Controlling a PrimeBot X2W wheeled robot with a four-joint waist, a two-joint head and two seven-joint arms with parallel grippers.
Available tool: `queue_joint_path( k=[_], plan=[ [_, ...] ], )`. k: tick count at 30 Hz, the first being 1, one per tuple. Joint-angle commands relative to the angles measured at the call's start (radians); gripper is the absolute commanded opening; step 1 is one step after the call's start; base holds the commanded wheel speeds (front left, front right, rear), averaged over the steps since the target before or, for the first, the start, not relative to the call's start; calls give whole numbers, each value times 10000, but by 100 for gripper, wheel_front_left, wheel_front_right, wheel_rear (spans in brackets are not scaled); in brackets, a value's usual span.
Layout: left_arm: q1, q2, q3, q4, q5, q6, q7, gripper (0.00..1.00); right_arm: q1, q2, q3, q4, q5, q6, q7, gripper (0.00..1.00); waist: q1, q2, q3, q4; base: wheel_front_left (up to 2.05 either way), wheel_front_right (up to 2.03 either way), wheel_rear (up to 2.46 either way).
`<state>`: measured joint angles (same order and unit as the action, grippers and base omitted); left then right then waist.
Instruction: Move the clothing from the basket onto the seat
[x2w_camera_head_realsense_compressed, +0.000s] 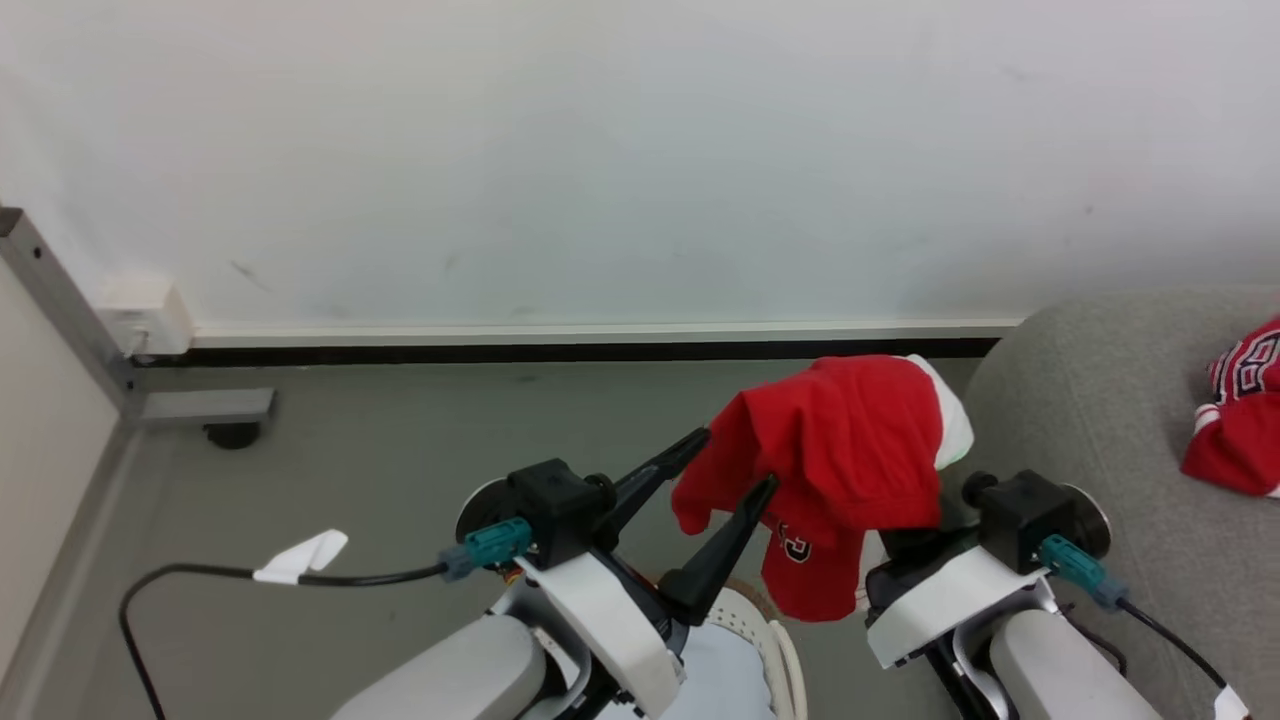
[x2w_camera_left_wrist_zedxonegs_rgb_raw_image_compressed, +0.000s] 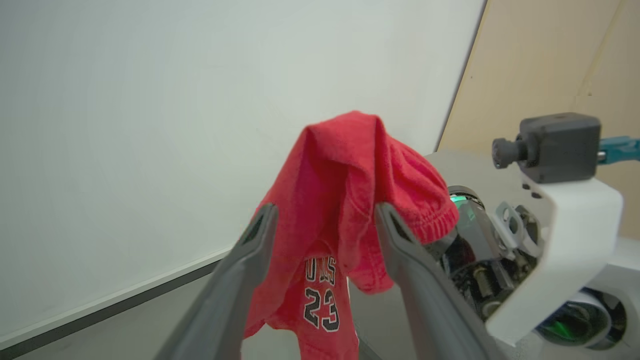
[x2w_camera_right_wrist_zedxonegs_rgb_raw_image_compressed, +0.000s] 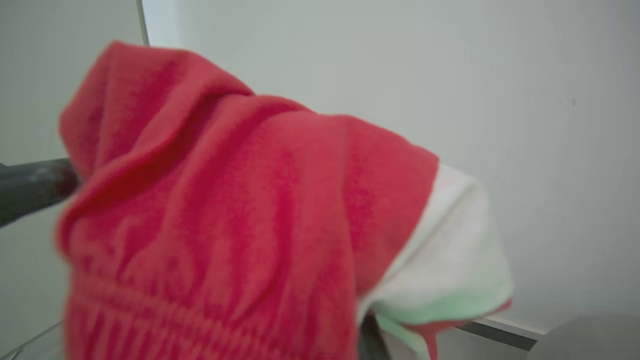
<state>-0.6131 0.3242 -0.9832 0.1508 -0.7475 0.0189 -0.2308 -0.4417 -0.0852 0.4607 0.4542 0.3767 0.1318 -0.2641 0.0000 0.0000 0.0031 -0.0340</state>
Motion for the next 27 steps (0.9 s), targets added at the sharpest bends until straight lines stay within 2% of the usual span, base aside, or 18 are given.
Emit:
queue_joint_path(
  k=[1,2,14,27],
  plan=[
    [133,45,41,-60,146,37,-124,100,126,-126,-168,-113,-46,-23,-1,0,0,0,75,-426,0,0,0],
    [133,45,41,-60,146,37,-124,100,126,-126,-168,-113,-46,-23,-1,0,0,0,75,-426,0,0,0],
    [297,151,269,49,575,-12,-303,100,829,-433,-1709,-1233,-519,-23,-3,0,0,0,463,-2429,0,0,0],
    [789,-197,652,216,962,-118,-335,100,1587,-815,-1983,-2244,-499,-23,-1,0,0,0,332,-4334,0,0,0]
  ],
)
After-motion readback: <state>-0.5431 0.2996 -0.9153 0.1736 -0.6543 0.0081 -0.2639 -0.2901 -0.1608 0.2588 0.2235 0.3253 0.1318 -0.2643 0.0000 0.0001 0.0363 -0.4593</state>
